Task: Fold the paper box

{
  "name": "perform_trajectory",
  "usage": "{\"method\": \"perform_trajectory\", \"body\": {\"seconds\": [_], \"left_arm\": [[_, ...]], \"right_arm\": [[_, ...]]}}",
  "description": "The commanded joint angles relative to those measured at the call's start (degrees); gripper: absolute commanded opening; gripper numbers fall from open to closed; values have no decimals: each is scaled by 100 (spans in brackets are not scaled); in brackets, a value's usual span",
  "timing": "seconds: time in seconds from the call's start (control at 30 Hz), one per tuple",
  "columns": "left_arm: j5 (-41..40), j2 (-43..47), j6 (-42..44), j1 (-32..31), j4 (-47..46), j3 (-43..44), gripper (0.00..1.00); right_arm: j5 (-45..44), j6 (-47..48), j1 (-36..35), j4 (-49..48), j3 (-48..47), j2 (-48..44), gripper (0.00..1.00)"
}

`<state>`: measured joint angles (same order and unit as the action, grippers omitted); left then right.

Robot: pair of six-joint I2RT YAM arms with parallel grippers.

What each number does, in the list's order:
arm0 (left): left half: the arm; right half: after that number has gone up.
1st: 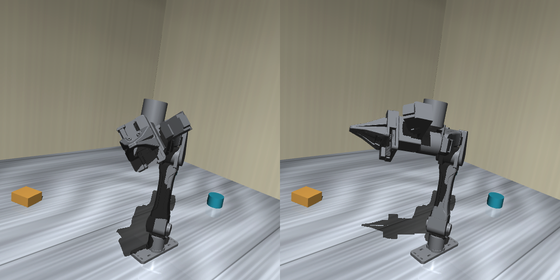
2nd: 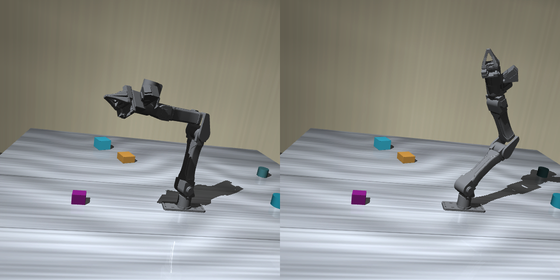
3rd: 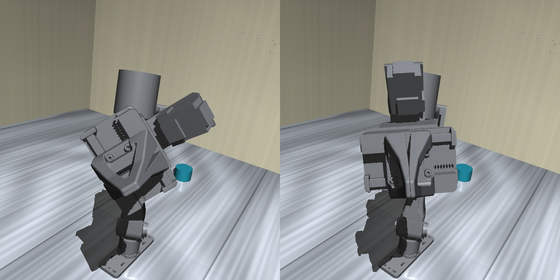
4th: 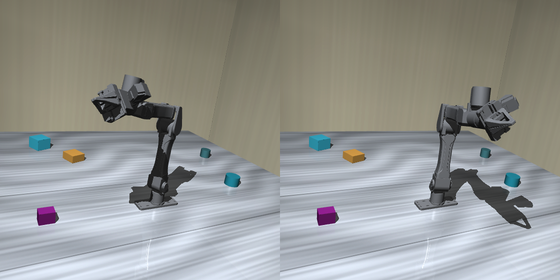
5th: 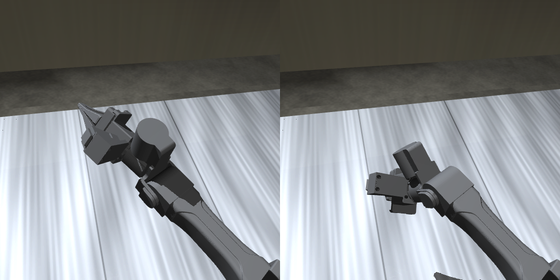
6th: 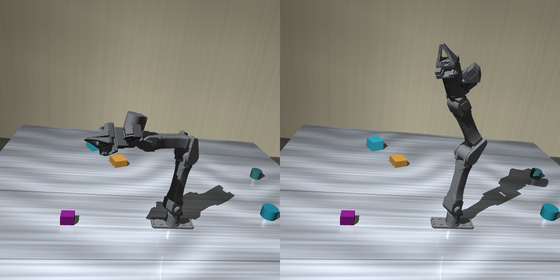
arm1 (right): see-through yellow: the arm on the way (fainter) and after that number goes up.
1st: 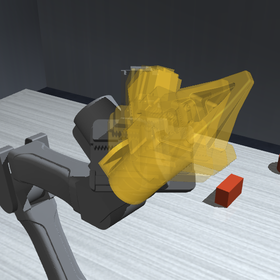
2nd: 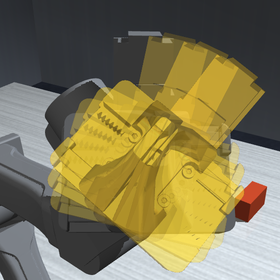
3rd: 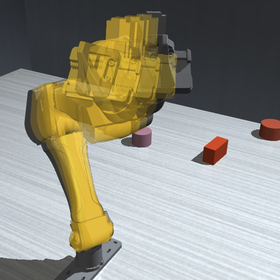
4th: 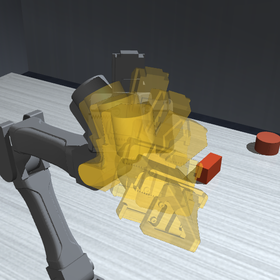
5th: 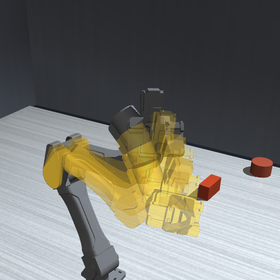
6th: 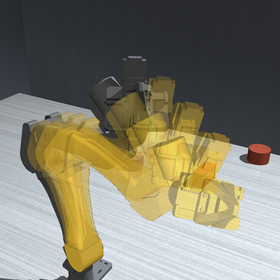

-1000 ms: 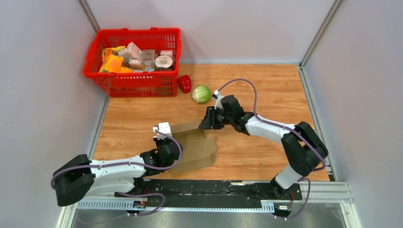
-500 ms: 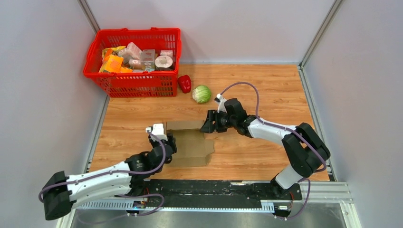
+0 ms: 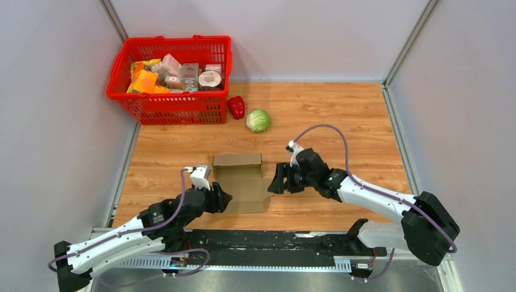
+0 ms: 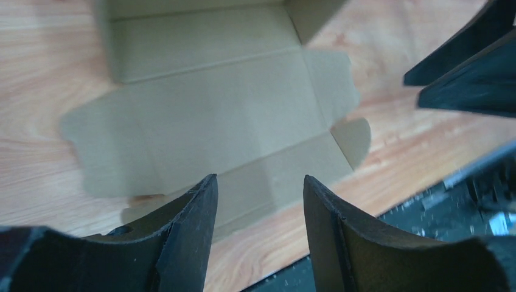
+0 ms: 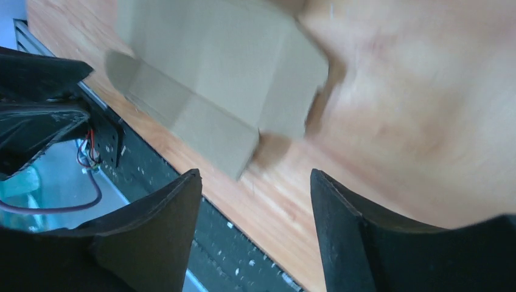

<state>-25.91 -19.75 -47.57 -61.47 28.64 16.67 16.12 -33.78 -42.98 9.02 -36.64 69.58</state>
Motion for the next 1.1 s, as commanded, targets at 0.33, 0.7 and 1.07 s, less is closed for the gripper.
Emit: {"method": "perform_trajectory", "body": {"seconds": [0.33, 0.7, 1.07], "left_arm": [[1554, -2155, 2005, -137, -579, 1251, 73], [1169, -3182, 2761, -865, -351, 1734, 72], [-97, -5082, 3702, -2455, 308, 2911, 78]], "right_arm": [[-576, -2238, -1019, -1402, 589, 678, 57], [-593, -2519, -1098, -1412, 377, 1435, 13], [357, -2520, -668, -341, 140, 777, 0]]}}
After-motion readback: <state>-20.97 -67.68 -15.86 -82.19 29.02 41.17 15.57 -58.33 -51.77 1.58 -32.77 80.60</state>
